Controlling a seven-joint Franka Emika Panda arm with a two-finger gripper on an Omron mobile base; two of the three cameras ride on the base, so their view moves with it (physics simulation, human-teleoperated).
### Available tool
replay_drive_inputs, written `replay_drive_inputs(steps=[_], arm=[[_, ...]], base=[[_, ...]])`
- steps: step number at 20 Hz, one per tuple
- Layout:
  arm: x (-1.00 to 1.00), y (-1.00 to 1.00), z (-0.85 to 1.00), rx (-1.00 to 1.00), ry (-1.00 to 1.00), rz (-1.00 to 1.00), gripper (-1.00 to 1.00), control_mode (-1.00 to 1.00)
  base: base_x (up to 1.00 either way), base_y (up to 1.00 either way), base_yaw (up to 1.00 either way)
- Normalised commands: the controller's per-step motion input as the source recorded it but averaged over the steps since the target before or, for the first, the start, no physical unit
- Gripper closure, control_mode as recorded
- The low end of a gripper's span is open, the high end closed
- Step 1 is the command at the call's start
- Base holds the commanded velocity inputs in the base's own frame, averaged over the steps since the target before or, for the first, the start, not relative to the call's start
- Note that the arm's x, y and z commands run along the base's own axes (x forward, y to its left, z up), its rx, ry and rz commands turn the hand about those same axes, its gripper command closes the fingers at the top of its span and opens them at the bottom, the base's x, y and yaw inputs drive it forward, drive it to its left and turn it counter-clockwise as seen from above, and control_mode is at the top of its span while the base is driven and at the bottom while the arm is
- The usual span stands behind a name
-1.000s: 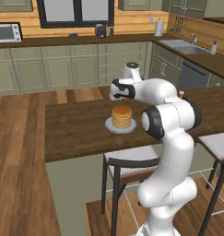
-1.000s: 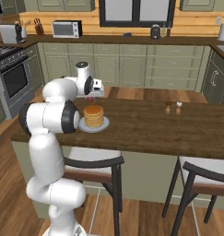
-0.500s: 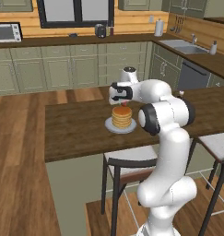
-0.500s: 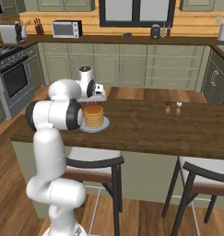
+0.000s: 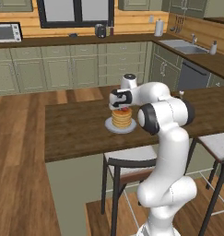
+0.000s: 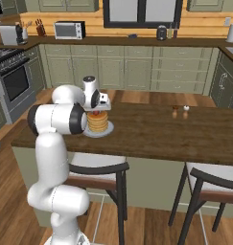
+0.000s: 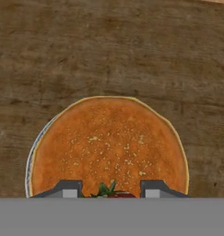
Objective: Take the strawberry from the fridge and place it on top of the pancake, located on the dining counter.
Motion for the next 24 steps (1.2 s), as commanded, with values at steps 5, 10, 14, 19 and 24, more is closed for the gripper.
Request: replay_drive_inputs(steps=[5,10,14,19,24], arm=[[0.02,0.00,-0.10,0.00,-0.04,0.00,-1.00,-1.00],[0.00,0.00,-0.04,0.00,-0.03,0.00,-1.00,-1.00],[0.01,0.00,0.00,0.00,-0.07,0.00,-1.00,-1.00],[0.01,0.00,0.11,0.00,-0.16,0.00,-1.00,-1.00],[-0.12,0.00,0.43,-0.03,-0.14,-0.01,-1.00,-1.00]], base=[[0.00,0.00,0.00],[0.00,0.00,0.00],[0.00,0.00,0.00],[0.00,0.00,0.00],[0.00,0.00,0.00]])
